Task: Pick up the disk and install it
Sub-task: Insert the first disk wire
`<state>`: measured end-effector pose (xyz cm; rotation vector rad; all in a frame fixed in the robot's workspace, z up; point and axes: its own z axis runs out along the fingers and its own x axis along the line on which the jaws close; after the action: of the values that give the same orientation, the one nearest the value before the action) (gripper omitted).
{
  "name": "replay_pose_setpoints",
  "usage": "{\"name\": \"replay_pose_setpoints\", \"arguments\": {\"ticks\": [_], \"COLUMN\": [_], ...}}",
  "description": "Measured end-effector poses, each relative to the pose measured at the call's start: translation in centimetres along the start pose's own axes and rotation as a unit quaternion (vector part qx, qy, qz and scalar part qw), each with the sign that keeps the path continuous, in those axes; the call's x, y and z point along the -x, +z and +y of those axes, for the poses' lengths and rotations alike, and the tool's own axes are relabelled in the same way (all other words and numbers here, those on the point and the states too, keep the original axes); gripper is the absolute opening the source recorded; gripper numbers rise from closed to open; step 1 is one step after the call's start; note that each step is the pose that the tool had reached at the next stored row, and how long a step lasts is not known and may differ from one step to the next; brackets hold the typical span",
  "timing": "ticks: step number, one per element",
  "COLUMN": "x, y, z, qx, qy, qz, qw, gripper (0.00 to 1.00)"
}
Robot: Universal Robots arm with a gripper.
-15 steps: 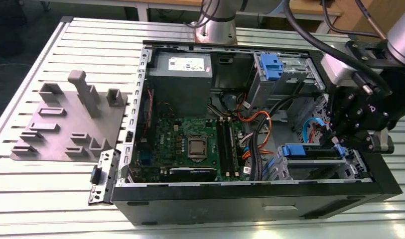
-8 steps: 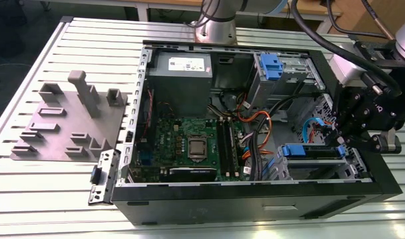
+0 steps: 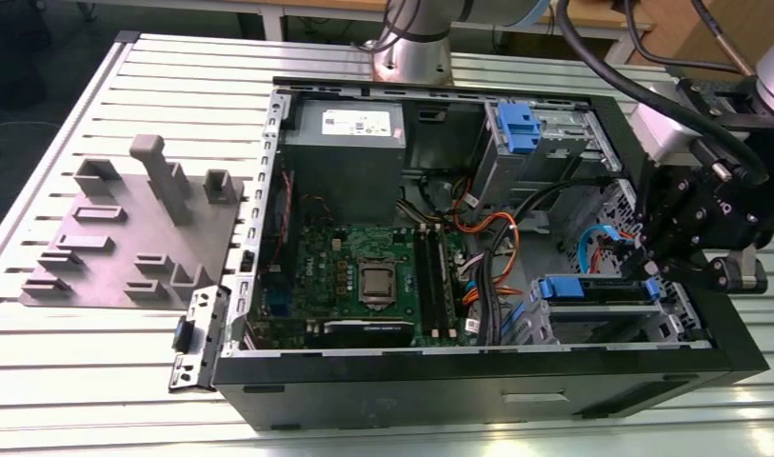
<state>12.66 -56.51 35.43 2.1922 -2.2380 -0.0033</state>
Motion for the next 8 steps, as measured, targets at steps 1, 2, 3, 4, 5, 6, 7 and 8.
{"name": "replay_pose_setpoints", "arguments": {"ticks": [1, 2, 3, 4, 5, 6, 7, 8], "x": [0.0, 0.01, 0.01, 0.01, 0.0, 0.0, 0.01, 0.0], "y": [-0.09, -0.23, -0.37, -0.5, -0.55, -0.54, -0.54, -0.55], "z": [0.0, 0.0, 0.0, 0.0, 0.0, 0.0, 0.0, 0.0], "qx": [0.0, 0.0, 0.0, 0.0, 0.0, 0.0, 0.0, 0.0], "qy": [0.0, 0.0, 0.0, 0.0, 0.0, 0.0, 0.0, 0.0], "qz": [0.0001, 0.0, 0.0, 0.0, -0.0001, -0.0001, -0.0002, -0.0001], "qw": [1.0, 1.0, 1.0, 1.0, 1.0, 1.0, 1.0, 1.0], "gripper": [0.11, 0.11, 0.11, 0.11, 0.11, 0.11, 0.11, 0.11]}}
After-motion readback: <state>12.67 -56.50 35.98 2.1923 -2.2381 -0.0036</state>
